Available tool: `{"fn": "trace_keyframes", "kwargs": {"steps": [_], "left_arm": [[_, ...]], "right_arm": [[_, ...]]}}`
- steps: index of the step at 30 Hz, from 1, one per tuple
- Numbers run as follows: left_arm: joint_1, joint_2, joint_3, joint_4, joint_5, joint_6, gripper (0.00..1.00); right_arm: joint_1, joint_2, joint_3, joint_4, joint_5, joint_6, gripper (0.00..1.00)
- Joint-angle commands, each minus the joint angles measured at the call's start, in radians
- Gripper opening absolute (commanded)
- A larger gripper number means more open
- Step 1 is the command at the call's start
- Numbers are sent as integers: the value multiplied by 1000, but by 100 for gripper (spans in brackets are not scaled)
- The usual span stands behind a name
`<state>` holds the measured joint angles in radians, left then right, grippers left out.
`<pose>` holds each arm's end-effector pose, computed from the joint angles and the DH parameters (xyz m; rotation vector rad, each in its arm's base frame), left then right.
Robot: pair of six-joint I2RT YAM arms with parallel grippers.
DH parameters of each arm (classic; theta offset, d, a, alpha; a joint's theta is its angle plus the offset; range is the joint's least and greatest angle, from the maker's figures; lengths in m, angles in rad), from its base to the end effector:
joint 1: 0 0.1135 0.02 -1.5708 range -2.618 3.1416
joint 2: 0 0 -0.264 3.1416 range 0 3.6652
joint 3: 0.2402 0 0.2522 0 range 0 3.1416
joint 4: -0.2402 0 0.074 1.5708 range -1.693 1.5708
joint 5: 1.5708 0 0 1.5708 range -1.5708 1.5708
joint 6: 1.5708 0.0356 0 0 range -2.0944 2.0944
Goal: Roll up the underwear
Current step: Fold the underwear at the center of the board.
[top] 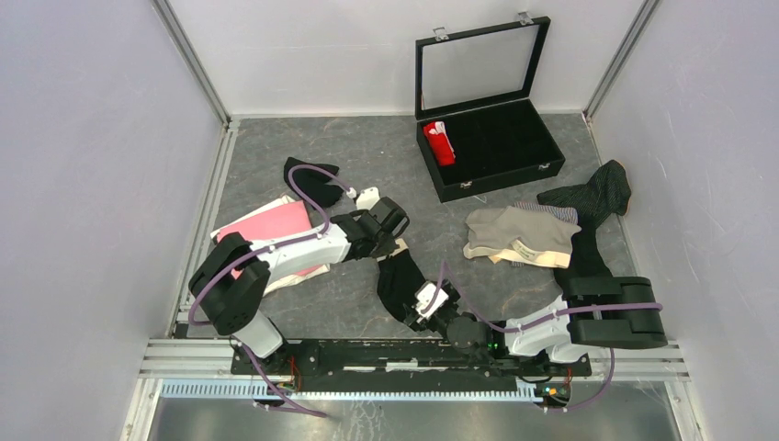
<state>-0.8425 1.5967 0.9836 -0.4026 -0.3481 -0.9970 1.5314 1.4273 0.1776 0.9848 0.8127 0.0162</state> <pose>0.2209 -0.2295 0.1942 -0.3202 2.5021 -0.3025 0.0342 0.2103 0.1355 -0.7522 1.5992 0.3806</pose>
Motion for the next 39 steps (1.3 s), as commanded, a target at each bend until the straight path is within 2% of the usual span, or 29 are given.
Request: {"fn": "trace_keyframes", "kwargs": {"steps": [1, 8, 21, 31, 36, 39], "left_arm": [[13, -20, 39, -44, 53, -40, 2], [34, -49, 32, -59, 100, -62, 2], [73, -116, 18, -56, 160, -74, 2], [94, -124, 8, -57, 183, -69, 2], [99, -121, -1, -53, 182, -72, 2], [104, -125, -10, -53, 184, -78, 2]], "right_arm": [[1, 7, 23, 66, -20, -46, 81], [4, 84, 71, 109, -96, -99, 81], [29, 202, 111, 191, -134, -193, 81], [34, 216, 96, 247, -160, -251, 82], [53, 178, 101, 193, -120, -213, 82], [52, 122, 81, 123, -25, -132, 82]]}}
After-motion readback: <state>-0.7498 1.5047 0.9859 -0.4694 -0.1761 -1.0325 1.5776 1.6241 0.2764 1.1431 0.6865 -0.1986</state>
